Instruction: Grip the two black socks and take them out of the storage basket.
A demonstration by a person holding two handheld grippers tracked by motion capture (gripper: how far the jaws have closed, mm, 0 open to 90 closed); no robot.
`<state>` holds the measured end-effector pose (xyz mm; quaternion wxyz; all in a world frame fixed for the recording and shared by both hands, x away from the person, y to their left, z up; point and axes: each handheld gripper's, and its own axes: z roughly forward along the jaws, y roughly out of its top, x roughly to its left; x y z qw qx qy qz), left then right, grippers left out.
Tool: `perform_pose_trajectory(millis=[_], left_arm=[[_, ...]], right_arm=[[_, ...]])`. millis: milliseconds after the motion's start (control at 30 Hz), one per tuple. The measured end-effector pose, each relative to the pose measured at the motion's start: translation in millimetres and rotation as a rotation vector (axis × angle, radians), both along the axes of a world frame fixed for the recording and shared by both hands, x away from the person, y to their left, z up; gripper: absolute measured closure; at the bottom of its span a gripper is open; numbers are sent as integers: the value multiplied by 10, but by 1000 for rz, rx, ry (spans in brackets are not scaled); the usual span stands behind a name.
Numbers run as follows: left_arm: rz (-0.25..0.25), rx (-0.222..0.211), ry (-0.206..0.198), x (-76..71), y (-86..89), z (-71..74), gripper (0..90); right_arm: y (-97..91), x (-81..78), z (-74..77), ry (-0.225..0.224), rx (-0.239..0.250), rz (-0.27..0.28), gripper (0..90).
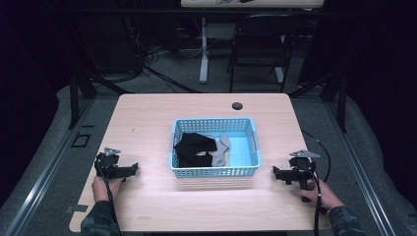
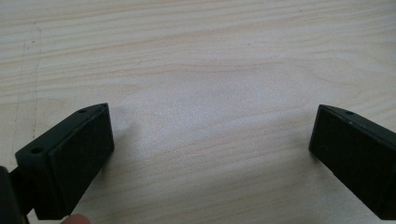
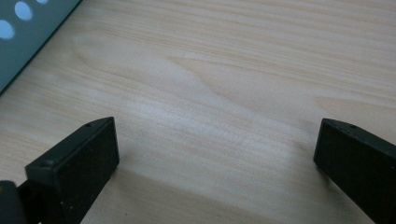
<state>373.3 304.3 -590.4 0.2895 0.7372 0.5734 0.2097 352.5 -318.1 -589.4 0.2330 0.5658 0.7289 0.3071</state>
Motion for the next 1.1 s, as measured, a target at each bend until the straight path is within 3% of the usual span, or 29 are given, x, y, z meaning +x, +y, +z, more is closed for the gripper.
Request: perform_pose_trajectory(millis=[800,1100], left_arm=[[-2,1,4,5,1,4,0],[-21,20,20,6,-17,29,1]], right_arm=[[1,0,0,1,4,1,0],[1,0,0,0,4,1,0]])
